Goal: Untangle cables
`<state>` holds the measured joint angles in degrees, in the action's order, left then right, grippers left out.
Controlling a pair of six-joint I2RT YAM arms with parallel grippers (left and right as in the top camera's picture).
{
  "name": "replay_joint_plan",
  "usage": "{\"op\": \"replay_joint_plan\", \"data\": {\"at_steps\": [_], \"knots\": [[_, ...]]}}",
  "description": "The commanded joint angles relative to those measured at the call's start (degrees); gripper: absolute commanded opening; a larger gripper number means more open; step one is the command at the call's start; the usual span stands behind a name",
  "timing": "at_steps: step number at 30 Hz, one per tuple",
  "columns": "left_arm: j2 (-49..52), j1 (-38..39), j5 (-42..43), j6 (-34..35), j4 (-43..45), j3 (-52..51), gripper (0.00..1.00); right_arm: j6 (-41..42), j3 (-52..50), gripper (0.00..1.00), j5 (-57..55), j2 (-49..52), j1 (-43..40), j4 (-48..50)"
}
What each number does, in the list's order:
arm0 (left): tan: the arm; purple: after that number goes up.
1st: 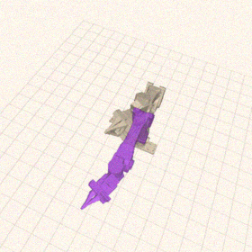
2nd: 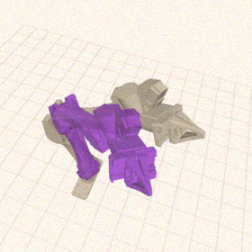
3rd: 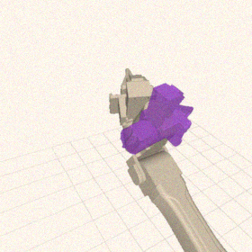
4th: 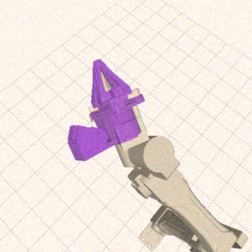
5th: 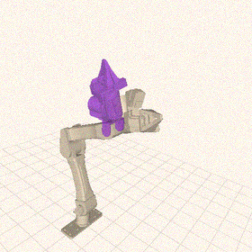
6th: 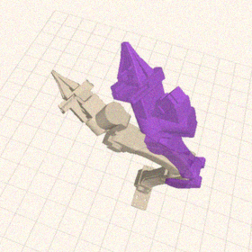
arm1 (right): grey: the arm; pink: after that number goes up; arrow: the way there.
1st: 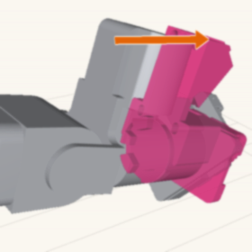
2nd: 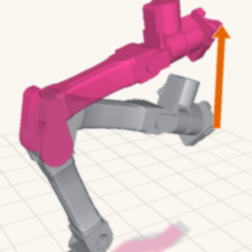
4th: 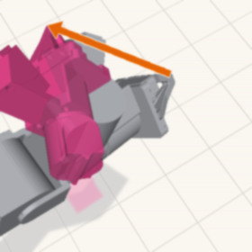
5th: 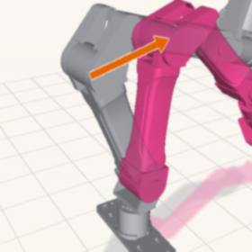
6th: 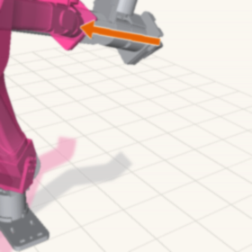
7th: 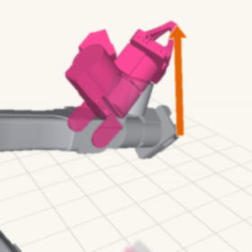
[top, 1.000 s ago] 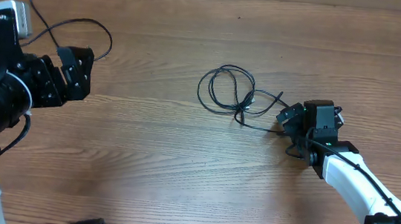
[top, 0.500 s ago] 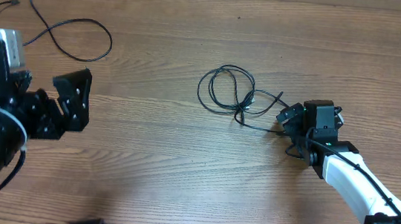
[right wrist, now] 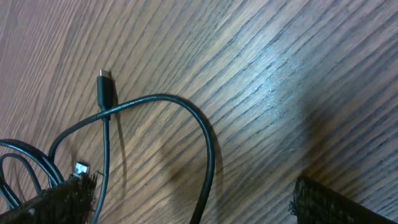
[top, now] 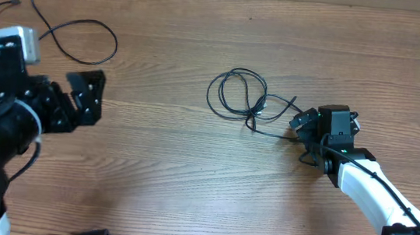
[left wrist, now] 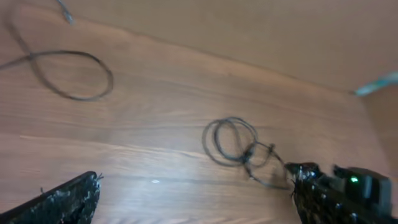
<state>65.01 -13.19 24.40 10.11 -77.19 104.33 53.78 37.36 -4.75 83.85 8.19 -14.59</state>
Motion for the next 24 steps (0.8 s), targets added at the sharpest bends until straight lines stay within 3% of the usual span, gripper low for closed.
{"op": "replay_joint_plan", "data": {"at_steps": [1,7,11,16,20,24], "knots": [[4.1,1.0,8.3,0.6,3.7,-5.7,1.0,-0.3,0.3,1.0,-0.5,0.2,-0.3,0.3],[12.7,7.4,5.8,3.7,10.0,-13.2,1.0,-0.3,0.3,1.0,-0.5,0.2,-0.3,0.3],[19.2,15.6,-6.6,8.2,13.3,-14.6,0.99,-0.3,0.3,1.0,-0.5,0.2,-0.3,0.3],[28.0,26.8,-22.1,8.4,17.1,-14.6,1.0,-0.3,0.3,1.0,-0.5,0.2,-0.3,0.3],[33.7,31.5,-23.3,8.7,19.0,-14.6,1.0,-0.3,0.3,1.0,-0.5,0.2,-0.3,0.3],[39.3,35.3,-23.4,14.6,21.7,-14.6,0.94,-0.3,0.3,1.0,-0.5,0.2,-0.3,0.3]]}}
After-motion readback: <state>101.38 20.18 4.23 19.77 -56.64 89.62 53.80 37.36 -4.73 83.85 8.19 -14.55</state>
